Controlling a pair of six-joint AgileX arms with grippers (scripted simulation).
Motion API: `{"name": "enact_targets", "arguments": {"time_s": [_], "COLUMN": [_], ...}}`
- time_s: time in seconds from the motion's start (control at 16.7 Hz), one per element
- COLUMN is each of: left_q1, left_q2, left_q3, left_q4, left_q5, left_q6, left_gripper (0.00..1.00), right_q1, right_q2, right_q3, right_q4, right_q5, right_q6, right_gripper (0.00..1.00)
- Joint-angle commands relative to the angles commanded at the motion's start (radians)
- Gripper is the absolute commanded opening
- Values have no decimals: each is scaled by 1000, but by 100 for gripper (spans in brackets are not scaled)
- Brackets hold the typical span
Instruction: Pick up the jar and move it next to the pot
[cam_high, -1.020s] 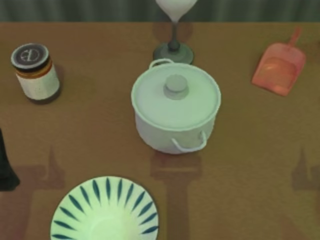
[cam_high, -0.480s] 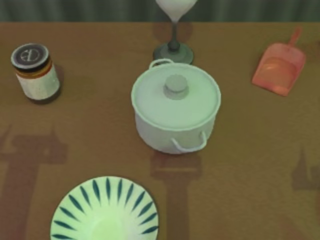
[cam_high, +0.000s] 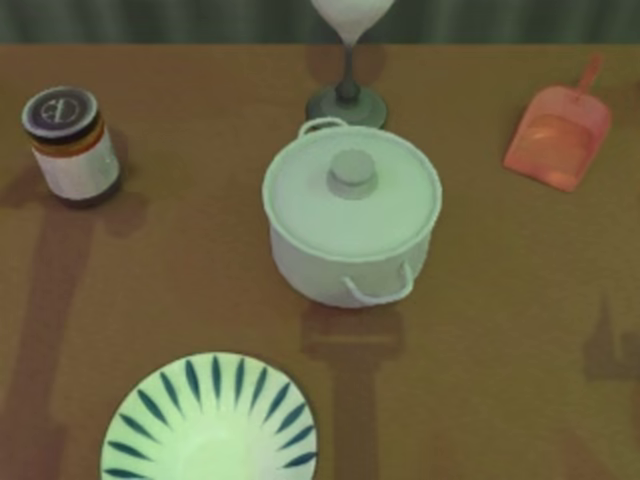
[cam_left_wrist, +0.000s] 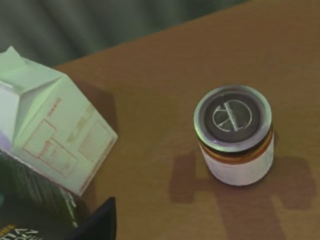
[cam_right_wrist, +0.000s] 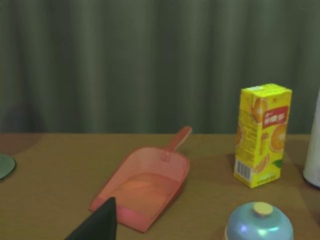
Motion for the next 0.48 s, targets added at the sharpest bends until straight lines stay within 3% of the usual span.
{"name": "enact_targets", "arguments": {"time_s": [0.48], "left_q1": [-1], "left_q2": [789], "left_q3": [783], "left_q4": [-464], "left_q5": [28], "left_q6": [221], "left_gripper": [100], "right_q1": [0], "right_q2": [0], "right_q3": [0], "right_q4": [0], "right_q5": [0], "right_q6": [0], "right_gripper": [100]}}
